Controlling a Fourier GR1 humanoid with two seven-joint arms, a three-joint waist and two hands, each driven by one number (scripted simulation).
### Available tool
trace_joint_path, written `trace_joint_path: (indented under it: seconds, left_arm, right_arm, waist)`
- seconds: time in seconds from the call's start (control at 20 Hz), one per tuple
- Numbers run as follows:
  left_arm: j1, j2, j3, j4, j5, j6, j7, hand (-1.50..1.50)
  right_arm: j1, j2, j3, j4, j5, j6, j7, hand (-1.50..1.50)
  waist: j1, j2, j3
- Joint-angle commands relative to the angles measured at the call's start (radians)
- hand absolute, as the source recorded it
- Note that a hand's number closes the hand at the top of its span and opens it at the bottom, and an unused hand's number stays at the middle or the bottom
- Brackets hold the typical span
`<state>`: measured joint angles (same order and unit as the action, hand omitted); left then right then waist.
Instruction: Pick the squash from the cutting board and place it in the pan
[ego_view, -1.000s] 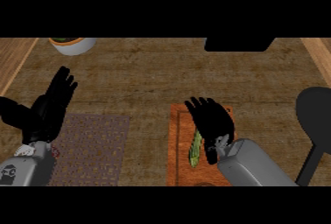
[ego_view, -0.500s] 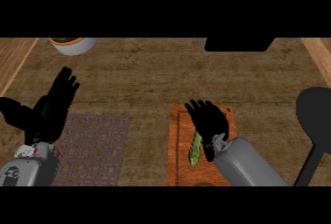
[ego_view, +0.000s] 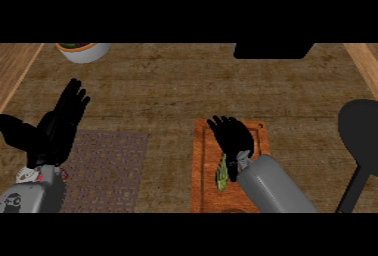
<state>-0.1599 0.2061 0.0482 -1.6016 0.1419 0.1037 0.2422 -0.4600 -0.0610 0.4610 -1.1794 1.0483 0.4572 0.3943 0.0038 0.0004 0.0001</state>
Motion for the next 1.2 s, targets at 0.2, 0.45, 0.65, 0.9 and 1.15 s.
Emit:
trace_joint_path:
  seconds: [0.2, 0.45, 0.65, 0.9, 1.15]
  left_arm:
    - [-0.035, 0.015, 0.047, 0.011, 0.023, -0.032, 0.033, 0.0]
    - [0.006, -0.012, 0.026, -0.019, -0.016, -0.027, 0.004, 0.0]
    - [-0.045, -0.021, 0.047, 0.042, -0.012, -0.024, 0.001, 0.0]
    - [-0.04, -0.002, 0.051, 0.023, -0.009, -0.026, 0.024, 0.0]
    - [-0.019, -0.009, 0.044, 0.016, -0.004, -0.039, 0.003, 0.0]
  right_arm:
    - [-0.004, 0.025, 0.016, 0.181, 0.082, -0.16, -0.173, 1.5]
    - [0.016, -0.004, -0.036, 0.095, 0.08, -0.135, -0.223, 1.5]
    - [0.056, 0.037, -0.039, 0.023, 0.076, -0.113, -0.202, 1.5]
    - [-0.044, 0.002, -0.342, 0.16, 0.03, -0.264, 0.047, 1.5]
    - [-0.156, -0.054, -0.584, 0.186, 0.035, -0.384, 0.388, 1.5]
  waist:
    - [0.002, 0.001, 0.0]
    - [-0.002, -0.001, 0.0]
    - [-0.005, -0.001, 0.0]
    - [-0.01, 0.006, 0.002]
    - [0.004, 0.01, 0.0]
